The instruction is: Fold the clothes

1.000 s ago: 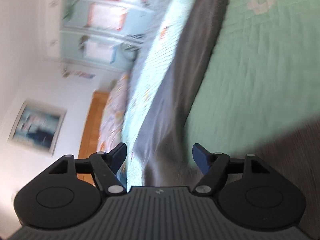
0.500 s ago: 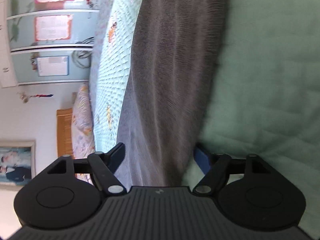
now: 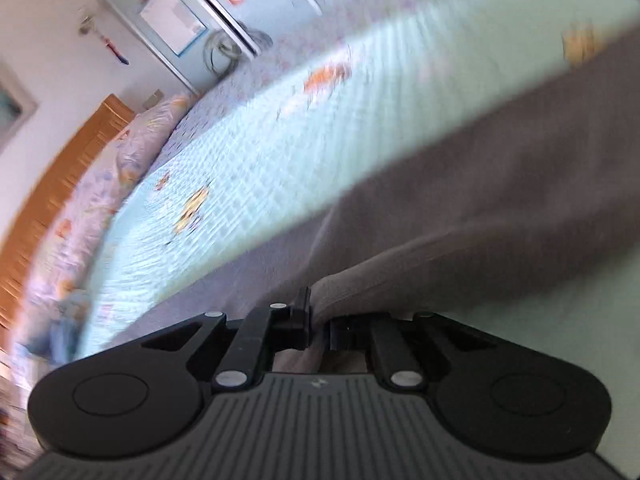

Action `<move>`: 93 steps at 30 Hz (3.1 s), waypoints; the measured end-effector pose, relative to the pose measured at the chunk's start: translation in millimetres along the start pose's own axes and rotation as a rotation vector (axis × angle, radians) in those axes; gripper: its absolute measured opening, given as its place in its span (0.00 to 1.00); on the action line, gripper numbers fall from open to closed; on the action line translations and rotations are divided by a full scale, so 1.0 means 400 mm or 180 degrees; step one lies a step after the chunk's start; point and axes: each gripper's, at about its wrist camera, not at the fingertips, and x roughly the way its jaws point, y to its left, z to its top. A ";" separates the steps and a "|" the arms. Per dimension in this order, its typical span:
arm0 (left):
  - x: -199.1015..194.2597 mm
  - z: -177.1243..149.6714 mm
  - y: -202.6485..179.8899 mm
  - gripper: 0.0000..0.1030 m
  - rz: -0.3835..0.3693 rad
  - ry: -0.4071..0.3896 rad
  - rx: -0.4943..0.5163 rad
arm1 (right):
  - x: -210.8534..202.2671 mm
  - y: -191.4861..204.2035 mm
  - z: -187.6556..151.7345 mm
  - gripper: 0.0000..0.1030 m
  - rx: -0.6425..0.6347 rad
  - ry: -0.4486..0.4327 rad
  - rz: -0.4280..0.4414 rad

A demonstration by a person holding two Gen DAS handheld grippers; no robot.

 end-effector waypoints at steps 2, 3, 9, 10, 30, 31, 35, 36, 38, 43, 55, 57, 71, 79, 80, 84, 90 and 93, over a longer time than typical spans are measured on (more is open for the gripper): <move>0.002 0.002 0.002 0.99 -0.0006 0.0006 0.0000 | 0.025 -0.022 -0.002 0.10 0.0078 0.0075 -0.0053; 0.003 0.005 0.002 0.99 -0.0012 0.0011 -0.0004 | 0.033 -0.037 -0.011 0.09 0.0175 0.0156 -0.0007; 0.001 0.008 0.003 0.99 -0.0013 0.0009 -0.0029 | -0.007 -0.105 -0.038 0.27 0.0899 0.0253 0.0392; 0.000 0.008 0.003 0.99 -0.0005 0.0005 -0.0032 | -0.021 -0.099 -0.041 0.30 0.0907 0.0243 0.0354; -0.173 0.016 0.319 0.96 0.0769 0.0201 -0.1049 | -0.095 0.346 -0.363 0.32 -0.0918 0.1325 0.0920; -0.183 0.004 0.303 0.96 0.0801 0.0291 -0.0937 | -0.120 0.357 -0.429 0.32 -0.1180 0.1384 0.0942; -0.212 -0.037 0.250 0.98 0.0965 0.0588 -0.0530 | -0.190 0.352 -0.477 0.34 -0.1112 0.1676 0.1048; -0.220 -0.036 0.247 0.98 0.0968 0.0596 -0.0529 | -0.192 0.350 -0.460 0.34 -0.1113 0.1734 0.1111; -0.251 -0.026 0.255 0.95 0.0942 0.0496 -0.0615 | -0.195 0.347 -0.407 0.37 -0.1064 0.1654 0.1139; -0.327 0.051 0.288 0.99 0.0687 -0.0334 -0.0908 | -0.153 0.340 -0.243 0.59 -0.0766 0.1009 0.1012; -0.277 -0.030 0.347 0.93 0.0525 0.0224 -0.0987 | -0.272 0.245 -0.352 0.59 -0.0398 0.1027 0.1348; -0.308 -0.014 0.358 0.94 0.0601 0.0010 -0.1089 | -0.335 0.246 -0.336 0.59 -0.0397 0.0721 0.1424; -0.279 -0.022 0.250 0.98 0.0937 0.0463 -0.0637 | -0.473 0.189 -0.441 0.66 -0.0429 0.1243 0.1387; -0.169 -0.057 0.216 0.99 0.1075 0.0738 -0.0337 | -0.456 0.143 -0.522 0.72 -0.0767 0.1345 0.0912; -0.181 -0.065 0.207 0.99 0.1059 0.0789 -0.0272 | -0.482 0.139 -0.534 0.72 -0.0732 0.1426 0.0942; -0.217 -0.052 0.225 0.98 0.1040 0.0805 -0.0563 | -0.506 0.108 -0.532 0.71 -0.0418 0.1382 0.1157; -0.232 0.039 0.163 0.99 0.0841 0.0065 -0.0515 | -0.554 0.013 -0.439 0.77 0.0209 0.0322 0.1311; -0.149 0.039 0.158 0.99 0.0782 0.0225 -0.0500 | -0.492 -0.018 -0.472 0.75 0.0192 0.0568 0.0864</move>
